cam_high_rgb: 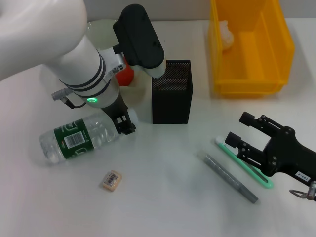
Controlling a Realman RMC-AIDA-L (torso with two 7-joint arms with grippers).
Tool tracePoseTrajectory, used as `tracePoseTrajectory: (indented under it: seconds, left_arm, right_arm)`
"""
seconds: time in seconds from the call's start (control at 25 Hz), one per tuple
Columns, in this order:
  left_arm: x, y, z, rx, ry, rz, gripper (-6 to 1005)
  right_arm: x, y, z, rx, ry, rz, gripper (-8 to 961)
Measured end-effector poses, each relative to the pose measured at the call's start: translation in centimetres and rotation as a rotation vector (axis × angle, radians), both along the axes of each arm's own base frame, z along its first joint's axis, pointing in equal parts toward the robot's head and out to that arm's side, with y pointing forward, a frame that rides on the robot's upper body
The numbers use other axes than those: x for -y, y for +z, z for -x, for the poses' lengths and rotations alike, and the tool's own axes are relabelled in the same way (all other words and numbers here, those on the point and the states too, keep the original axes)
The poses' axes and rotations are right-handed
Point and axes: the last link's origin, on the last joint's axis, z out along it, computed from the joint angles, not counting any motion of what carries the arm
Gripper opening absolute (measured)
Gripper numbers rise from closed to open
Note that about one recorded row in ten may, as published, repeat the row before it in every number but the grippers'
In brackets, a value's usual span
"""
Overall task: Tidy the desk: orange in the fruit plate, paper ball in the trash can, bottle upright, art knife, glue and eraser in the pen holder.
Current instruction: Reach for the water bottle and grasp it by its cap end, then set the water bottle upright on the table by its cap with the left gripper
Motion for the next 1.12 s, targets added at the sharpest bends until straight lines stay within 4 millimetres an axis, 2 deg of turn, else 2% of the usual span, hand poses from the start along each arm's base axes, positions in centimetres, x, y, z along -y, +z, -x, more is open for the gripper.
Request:
tracePoseTrajectory:
  seconds: [0.48,0.52,0.56,0.76,1.12]
  left_arm:
    - [0.9,0.5,-0.5,0.087,-0.011,-0.004,453]
    - [1.2,0.9,-0.6,0.109,-0.019,-0.012,453]
    - [1.5,2.1,-1.0,0.175,-0.031,-0.034,453]
    - [1.7,3.7,-1.2,0.259,-0.022,-0.056,451]
    - [2.1,4.6,-0.1,0.316,0.009,-0.090,449]
  right_arm:
    - [-0.3,0.2,0.1,-0.001,0.002,-0.008,686]
    - [-0.3,0.1,0.1,-0.001,0.005,-0.008,686]
    - [-0.4,0.1,0.2,-0.001,0.007,-0.007,686]
    - [-0.6,0.1,0.4,0.000,0.016,-0.004,686]
    - [-0.6,0.0,0.5,-0.004,0.018,0.000,687]
